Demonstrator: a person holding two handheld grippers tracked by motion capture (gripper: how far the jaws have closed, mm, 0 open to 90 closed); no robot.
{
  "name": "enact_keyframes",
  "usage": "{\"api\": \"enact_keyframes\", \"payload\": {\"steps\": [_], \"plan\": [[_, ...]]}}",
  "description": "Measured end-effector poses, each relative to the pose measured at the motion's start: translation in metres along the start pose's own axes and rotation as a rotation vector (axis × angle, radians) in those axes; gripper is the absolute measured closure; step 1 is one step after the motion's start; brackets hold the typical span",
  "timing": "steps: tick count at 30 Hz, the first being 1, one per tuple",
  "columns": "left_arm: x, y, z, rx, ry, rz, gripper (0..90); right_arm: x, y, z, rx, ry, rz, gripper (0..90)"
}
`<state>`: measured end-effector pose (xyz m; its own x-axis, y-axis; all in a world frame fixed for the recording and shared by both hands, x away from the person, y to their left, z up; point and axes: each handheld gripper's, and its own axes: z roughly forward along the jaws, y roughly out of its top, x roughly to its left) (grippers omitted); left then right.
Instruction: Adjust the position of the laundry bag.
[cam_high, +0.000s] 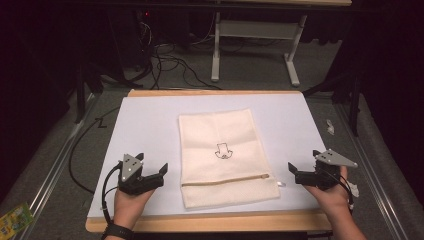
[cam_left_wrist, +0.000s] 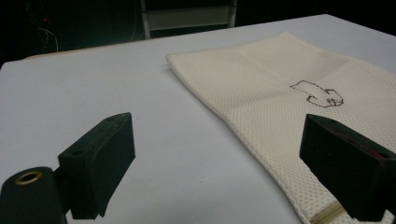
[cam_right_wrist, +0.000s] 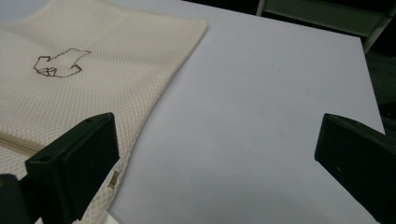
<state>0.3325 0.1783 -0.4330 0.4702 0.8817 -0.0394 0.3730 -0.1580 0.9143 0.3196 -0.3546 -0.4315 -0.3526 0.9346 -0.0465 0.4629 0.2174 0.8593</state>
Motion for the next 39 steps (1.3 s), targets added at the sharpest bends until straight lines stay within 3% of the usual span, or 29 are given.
{"api": "enact_keyframes", "payload": {"steps": [12, 31, 39], "plan": [[-0.0064, -0.0015, 0.0038, 0.014, 0.002, 0.039, 12.4, -0.0041, -0.0011, -0.0022, -0.01, 0.007, 0.009, 0.3], [-0.0053, -0.0003, 0.002, 0.014, 0.004, 0.037, 14.1, -0.0058, -0.0016, -0.0022, -0.007, 0.009, 0.026, 0.8], [-0.0084, -0.0016, 0.0053, 0.048, -0.013, 0.043, 15.3, -0.0066, -0.001, -0.0029, -0.006, 0.024, 0.046, 3.3]]}}
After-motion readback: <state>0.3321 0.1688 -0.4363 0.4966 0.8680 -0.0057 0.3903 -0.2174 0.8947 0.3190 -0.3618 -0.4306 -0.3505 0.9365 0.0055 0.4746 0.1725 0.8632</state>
